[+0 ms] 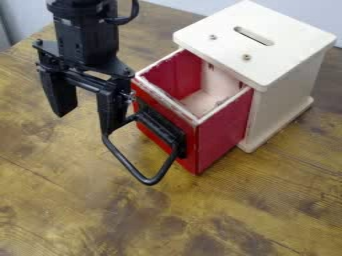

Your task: Close the drawer

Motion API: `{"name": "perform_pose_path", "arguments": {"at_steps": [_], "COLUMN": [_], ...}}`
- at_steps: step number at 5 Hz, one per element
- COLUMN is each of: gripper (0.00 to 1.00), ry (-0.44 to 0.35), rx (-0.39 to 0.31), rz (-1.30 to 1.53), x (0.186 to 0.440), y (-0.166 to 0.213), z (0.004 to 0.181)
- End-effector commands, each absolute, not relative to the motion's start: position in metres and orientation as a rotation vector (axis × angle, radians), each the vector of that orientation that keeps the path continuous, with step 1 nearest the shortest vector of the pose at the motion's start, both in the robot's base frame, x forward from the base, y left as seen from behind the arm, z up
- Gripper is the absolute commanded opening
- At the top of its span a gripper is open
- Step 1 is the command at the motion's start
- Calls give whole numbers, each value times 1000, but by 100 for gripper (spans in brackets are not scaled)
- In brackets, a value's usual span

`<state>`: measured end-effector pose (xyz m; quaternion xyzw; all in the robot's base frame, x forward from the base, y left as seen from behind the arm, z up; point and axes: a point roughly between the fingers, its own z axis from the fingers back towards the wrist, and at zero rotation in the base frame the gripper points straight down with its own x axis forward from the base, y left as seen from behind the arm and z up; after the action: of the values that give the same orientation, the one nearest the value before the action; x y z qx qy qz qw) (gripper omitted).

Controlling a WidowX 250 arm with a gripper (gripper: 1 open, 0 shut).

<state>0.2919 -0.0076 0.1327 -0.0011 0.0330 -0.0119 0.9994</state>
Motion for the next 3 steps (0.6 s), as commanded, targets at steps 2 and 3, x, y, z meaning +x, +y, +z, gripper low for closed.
{"name": "perform_pose_path", "arguments": {"at_steps": [2, 3], "gripper": [100, 100], "ry": [-198, -198], "rx": [-6, -5], "rz": [-34, -62], "x": [288, 294], "y": [-3, -12], "z": [91, 64]}}
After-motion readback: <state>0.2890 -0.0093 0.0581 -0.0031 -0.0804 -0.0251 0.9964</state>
